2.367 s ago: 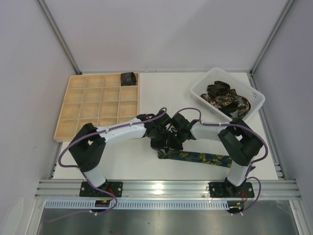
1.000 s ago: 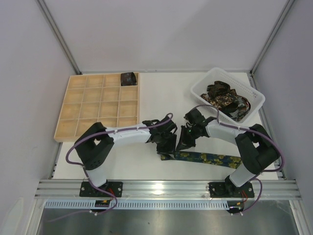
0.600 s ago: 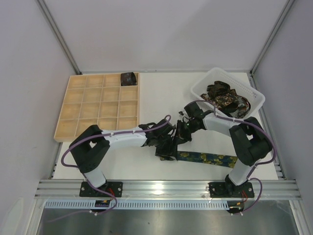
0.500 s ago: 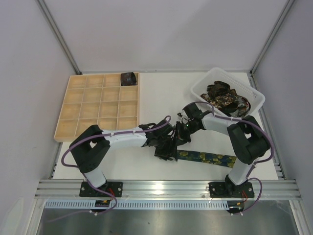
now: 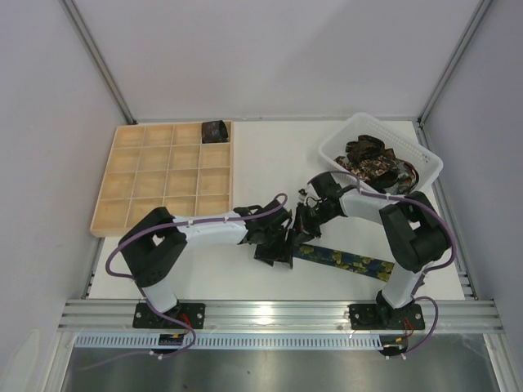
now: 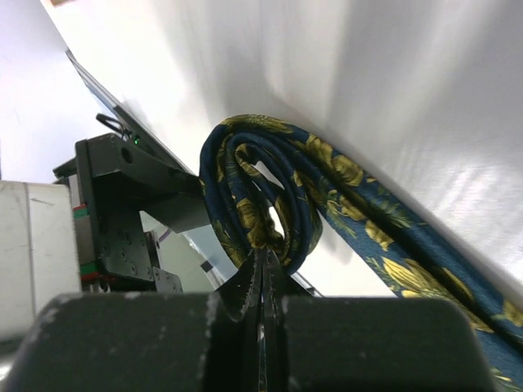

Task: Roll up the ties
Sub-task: Roll the tie

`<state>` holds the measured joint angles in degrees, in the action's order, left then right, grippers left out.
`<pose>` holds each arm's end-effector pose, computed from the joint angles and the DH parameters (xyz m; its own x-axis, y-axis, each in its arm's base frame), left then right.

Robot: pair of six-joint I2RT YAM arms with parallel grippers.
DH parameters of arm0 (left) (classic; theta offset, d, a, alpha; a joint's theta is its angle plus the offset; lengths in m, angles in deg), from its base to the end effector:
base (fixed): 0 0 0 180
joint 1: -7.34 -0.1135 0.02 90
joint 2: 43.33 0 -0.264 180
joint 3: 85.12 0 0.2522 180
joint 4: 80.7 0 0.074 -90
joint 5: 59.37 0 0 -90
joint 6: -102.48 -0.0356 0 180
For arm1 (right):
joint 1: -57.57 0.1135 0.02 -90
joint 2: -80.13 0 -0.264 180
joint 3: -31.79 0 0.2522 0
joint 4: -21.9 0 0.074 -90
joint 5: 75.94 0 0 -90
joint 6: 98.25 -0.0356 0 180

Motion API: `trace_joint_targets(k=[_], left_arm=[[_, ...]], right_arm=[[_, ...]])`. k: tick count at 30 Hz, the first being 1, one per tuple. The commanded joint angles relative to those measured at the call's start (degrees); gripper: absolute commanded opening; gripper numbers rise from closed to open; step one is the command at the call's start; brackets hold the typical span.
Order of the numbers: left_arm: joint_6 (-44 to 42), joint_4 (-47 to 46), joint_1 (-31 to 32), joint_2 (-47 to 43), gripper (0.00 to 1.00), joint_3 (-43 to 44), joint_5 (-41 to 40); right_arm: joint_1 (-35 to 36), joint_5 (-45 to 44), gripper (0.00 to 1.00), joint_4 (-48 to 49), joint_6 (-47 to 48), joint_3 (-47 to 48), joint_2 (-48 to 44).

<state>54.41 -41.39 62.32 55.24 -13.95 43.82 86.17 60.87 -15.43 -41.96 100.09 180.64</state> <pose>0.1805 -0.2718 0.1587 -0.9595 0.2356 -0.1541 0.2795 0.8634 -0.4201 0.2650 0.1740 0.1465 -0.9903 -0.1073 0.0883 -0.0021 0.6473 0.7622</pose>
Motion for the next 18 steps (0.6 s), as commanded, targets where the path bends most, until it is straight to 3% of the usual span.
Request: trace_joint_targets(k=[1,8,18], left_arm=[[-3.08,1.44,-0.22,-2.5,0.7,2.88,-2.73],[-4.32,3.02,-0.66,-2.06,0.69,6.75,-2.47],[-4.67,2.94,-1.19,-4.69,0.72,5.7,-0.71]], right_arm=[[-1.79,-0.49,0.0,0.54,1.11,0.56,-1.02],[-3.9,-1.72,0.0,-2.35,3.13,2.94,-1.02],[-6.98,-4.97,0.04,-7.36,5.85,5.75,-3.92]])
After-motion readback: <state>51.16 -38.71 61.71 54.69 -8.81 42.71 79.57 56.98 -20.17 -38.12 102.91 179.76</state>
